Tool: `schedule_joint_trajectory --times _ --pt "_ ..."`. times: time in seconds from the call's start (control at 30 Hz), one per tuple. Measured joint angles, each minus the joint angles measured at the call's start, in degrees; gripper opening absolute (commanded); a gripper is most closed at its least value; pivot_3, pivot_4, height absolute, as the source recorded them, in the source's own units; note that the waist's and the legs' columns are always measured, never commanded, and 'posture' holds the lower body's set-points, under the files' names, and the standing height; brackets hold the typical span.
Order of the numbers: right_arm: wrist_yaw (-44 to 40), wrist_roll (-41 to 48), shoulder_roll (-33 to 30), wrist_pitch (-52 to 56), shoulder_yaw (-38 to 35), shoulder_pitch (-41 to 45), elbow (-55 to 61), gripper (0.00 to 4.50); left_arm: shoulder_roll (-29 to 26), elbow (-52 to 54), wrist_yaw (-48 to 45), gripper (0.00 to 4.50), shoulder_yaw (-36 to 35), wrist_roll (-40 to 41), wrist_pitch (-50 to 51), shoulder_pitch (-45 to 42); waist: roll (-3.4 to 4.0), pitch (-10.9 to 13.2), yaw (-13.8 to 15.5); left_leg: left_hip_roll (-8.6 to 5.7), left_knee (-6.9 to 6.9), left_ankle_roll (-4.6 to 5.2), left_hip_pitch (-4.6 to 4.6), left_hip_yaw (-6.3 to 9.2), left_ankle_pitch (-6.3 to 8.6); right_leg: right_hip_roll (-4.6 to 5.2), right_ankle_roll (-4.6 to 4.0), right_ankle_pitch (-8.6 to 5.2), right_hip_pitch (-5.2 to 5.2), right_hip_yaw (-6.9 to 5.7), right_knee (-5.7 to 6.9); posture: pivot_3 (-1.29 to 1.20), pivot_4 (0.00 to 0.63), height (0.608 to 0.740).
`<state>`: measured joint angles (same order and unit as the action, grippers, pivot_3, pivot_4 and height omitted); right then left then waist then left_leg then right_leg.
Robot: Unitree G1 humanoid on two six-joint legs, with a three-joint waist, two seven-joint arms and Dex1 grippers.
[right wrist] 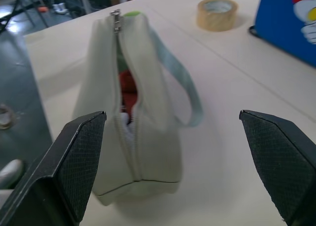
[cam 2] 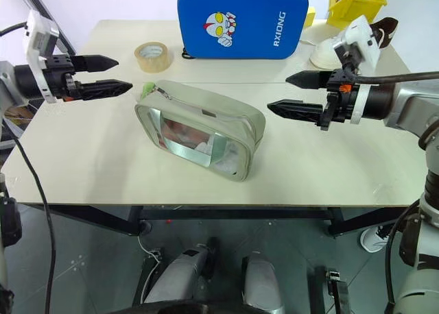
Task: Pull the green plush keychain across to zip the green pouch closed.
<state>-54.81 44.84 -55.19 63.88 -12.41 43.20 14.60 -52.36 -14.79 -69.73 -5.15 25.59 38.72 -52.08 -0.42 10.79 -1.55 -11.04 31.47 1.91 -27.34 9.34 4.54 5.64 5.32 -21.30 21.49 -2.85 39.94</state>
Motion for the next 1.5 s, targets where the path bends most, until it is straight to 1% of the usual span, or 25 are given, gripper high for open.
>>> schedule_joint_trajectory --times 0.23,0.4,0.57,0.67,0.8,1.0,1.03,1.07,1.1,1.2,1.3,1.33,1.37,1.5 --pt "1.29 -0.13 0.04 -0.72 0.83 0.17 0.21 4.5 1.54 -3.19 3.17 4.45 -0.12 -1.48 -2.69 -0.57 0.0 0.0 -0.34 -0.01 0.46 0.23 -0.09 -0.01 0.16 -0.05 0.07 0.03 -0.03 -0.02 0.02 0.0 0.15 0.74" --pt "1.79 -0.56 0.18 -1.84 2.13 1.1 -0.28 4.5 1.53 -1.85 3.15 4.45 -0.12 -1.36 -2.77 -0.42 0.0 0.0 -0.8 -0.01 0.53 0.25 -0.09 -0.03 0.17 -0.04 0.14 0.07 0.01 -0.01 0.03 0.0 0.15 0.74" --pt "1.51 -1.84 1.43 -3.35 5.52 3.79 -2.62 4.5 1.43 1.49 2.33 4.45 -0.13 -0.44 -0.67 -0.08 0.0 0.0 -1.0 -0.01 0.5 0.26 -0.09 -0.04 0.18 -0.05 0.15 0.07 0.03 0.01 0.03 0.0 0.15 0.74" --pt "-0.32 -4.39 2.9 -6.39 10.04 5.94 -5.61 4.5 0.95 5.79 0.15 4.45 -0.12 2.46 3.12 0.18 0.01 0.01 -1.07 -0.01 0.51 0.26 -0.09 -0.04 0.18 -0.06 0.15 0.08 0.06 0.01 0.06 0.0 0.15 0.74" --pt "-6.24 -10.21 3.89 -12.9 17.5 7.79 -13.0 4.5 -1.4 14.03 -3.3 4.45 -0.13 6.19 6.06 2.65 0.03 0.02 -1.1 -0.01 0.52 0.26 -0.07 -0.05 0.17 -0.09 0.16 0.08 0.05 0.02 0.07 0.0 0.15 0.74" --pt "-14.46 -17.06 6.04 -20.49 24.54 9.94 -20.58 4.5 -3.73 25.37 -4.94 4.45 -0.25 11.77 10.11 6.44 0.04 0.02 -1.0 -0.01 0.59 0.27 0.0 -0.03 0.16 -0.11 0.21 0.11 -0.03 0.02 0.13 0.0 0.15 0.74" --pt "-15.42 -17.99 6.9 -21.3 25.42 10.36 -21.72 3.97 -3.82 26.18 -4.76 4.5 -0.29 12.4 10.54 6.57 0.04 0.02 -1.01 -0.01 0.6 0.26 0.01 -0.03 0.16 -0.12 0.21 0.11 -0.03 0.02 0.14 0.0 0.15 0.74" --pt "-16.05 -18.99 7.98 -22.32 25.94 10.75 -22.99 3.63 -3.95 26.57 -4.52 4.5 -0.34 12.68 10.73 6.73 0.04 0.02 -1.02 -0.01 0.61 0.26 0.03 -0.03 0.16 -0.12 0.21 0.11 -0.03 0.02 0.16 0.0 0.15 0.74" --pt "-16.7 -19.95 9.03 -23.4 26.6 11.23 -24.43 3.16 -4.13 26.81 -4.24 4.5 -0.37 12.81 10.85 6.85 0.04 0.02 -1.03 -0.01 0.61 0.26 0.03 -0.03 0.16 -0.12 0.21 0.11 -0.04 0.02 0.16 0.0 0.15 0.74" --pt "-18.45 -22.84 10.96 -27.15 27.77 12.91 -28.66 1.5 -4.8 26.95 -3.08 4.5 -0.73 13.26 10.88 7.05 0.04 0.02 -1.04 -0.01 0.61 0.26 0.03 -0.03 0.15 -0.14 0.22 0.11 -0.02 0.03 0.17 0.0 0.15 0.74" --pt "-19.64 -26.28 12.58 -31.99 28.14 16.24 -34.88 0.02 -5.09 26.76 -1.67 4.5 -1.12 13.32 10.81 7.14 0.04 0.03 -0.99 -0.01 0.6 0.23 0.03 -0.02 0.12 -0.18 0.23 0.12 -0.01 0.03 0.17 0.0 0.15 0.74" --pt "-19.62 -27.69 13.4 -34.02 28.23 17.68 -37.48 0.02 -5.13 26.61 -1.23 4.5 -1.17 13.29 10.72 7.2 0.04 0.03 -1.01 -0.01 0.59 0.18 0.03 -0.01 0.1 -0.19 0.25 0.13 -0.02 0.03 0.17 0.0 0.15 0.74" --pt "-19.28 -29.68 14.64 -37.4 28.45 20.07 -41.87 0.02 -5.16 26.22 -0.91 4.5 -1.22 13.27 10.52 7.24 0.05 0.03 -1.07 -0.01 0.59 -0.06 0.04 -0.03 -0.05 -0.19 0.27 0.14 -0.02 0.05 0.21 0.0 0.15 0.74" --pt "-16.24 -36.45 18.63 -50.15 28.54 28.19 -57.23 0.02 -5.13 25.13 0.16 4.5 -1.24 12.96 9.29 7.26 0.05 0.03 -1.1 -0.01 0.57 -0.17 0.08 -0.01 -0.13 -0.25 0.27 0.15 0.0 0.07 0.23 0.0 0.15 0.74"
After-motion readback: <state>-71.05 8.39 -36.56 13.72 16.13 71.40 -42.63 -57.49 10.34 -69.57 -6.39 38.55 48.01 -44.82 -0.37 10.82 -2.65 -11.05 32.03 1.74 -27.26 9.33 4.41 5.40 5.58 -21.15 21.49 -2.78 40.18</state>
